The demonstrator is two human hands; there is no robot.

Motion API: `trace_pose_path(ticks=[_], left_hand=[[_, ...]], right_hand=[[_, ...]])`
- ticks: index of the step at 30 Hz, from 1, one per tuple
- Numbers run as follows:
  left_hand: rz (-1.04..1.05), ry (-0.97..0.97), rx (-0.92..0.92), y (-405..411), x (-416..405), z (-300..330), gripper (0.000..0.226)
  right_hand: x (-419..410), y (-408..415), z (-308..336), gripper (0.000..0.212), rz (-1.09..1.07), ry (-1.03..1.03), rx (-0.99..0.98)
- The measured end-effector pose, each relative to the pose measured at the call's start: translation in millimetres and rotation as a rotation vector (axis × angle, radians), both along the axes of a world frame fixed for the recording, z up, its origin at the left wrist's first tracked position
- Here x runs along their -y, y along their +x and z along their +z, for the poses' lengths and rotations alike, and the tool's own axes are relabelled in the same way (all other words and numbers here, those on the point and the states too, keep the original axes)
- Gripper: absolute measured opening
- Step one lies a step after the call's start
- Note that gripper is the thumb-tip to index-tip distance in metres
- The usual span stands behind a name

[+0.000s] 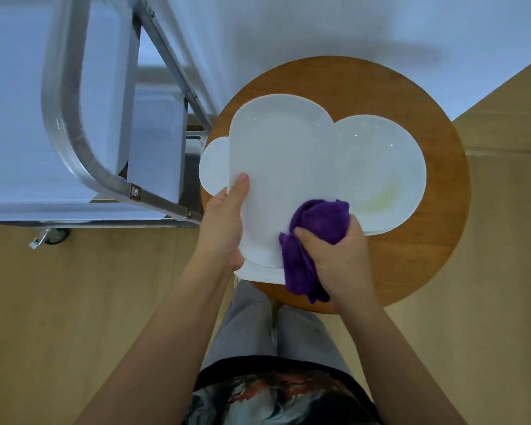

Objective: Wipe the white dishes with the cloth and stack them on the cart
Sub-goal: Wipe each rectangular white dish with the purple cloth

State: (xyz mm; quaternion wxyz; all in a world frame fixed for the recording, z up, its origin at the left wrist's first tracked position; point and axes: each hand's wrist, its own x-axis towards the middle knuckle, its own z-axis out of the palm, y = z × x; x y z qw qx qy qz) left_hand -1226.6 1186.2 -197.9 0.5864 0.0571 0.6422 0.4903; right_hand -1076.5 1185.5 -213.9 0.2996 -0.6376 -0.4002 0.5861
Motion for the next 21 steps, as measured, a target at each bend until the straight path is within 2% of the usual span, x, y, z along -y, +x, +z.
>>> trace_pose_path(ticks=[4,6,8,11,14,15,21], left_hand=[[-0.025,0.015,-0.001,-2,2,-1,0.037],[-0.049,0.034,-0.043,-4,4,-2,0.027],[-0.108,0.054,-0.104,-5,6,1,0.021],[-0.265,0.101,-0.099,-2,7,5,0.031],[-0.29,0.118,-0.14,3,1,9,0.036],[-0.281,0.118,-0.163,4,-1,10,0.034],[-0.156,0.045,-0.202,3,-3,4,0.034]], right_hand=[[12,8,5,0.055,0.041,0.035,0.128],[8,14,14,0.057,-0.026,0.241,0.263],[-7,16,26,0.056,-0.031,0.49,0.31],[-39,10,28,0.06,0.244,0.686,0.353],[-54,-8,17,0.059,0.519,0.687,0.54],[-52,-13,14,0.059,0.557,0.648,0.524],[-3,-24,10,0.061,0.77,0.496,0.149]])
